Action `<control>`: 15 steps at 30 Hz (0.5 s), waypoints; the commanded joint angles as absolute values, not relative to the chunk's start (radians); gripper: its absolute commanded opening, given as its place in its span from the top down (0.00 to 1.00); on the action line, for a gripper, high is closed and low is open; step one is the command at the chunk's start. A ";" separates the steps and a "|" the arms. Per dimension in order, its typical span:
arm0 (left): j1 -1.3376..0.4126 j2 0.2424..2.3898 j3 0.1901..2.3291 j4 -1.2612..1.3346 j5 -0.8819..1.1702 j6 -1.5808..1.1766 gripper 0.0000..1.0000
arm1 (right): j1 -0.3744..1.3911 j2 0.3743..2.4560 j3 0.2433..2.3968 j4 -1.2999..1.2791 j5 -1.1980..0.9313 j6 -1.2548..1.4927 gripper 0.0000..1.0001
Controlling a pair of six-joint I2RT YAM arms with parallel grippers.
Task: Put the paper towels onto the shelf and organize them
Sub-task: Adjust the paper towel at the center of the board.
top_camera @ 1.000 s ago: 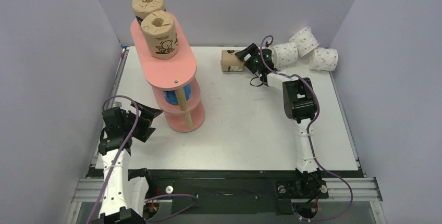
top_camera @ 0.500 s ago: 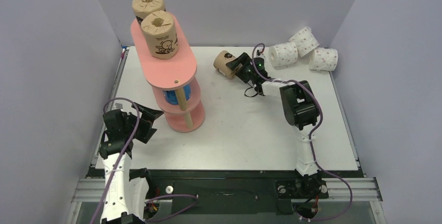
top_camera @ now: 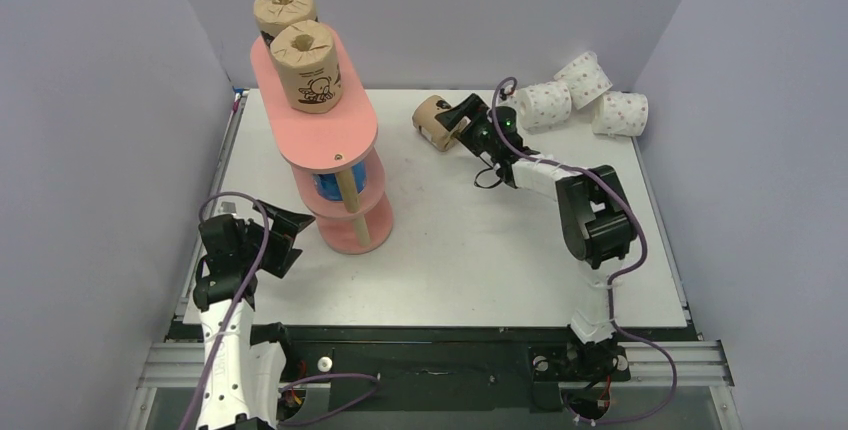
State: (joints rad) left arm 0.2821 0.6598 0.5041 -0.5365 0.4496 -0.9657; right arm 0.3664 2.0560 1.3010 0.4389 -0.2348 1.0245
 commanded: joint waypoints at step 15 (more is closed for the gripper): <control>0.264 0.660 0.507 -0.502 0.446 -0.966 0.03 | 0.317 1.956 1.156 0.623 -0.248 1.073 0.11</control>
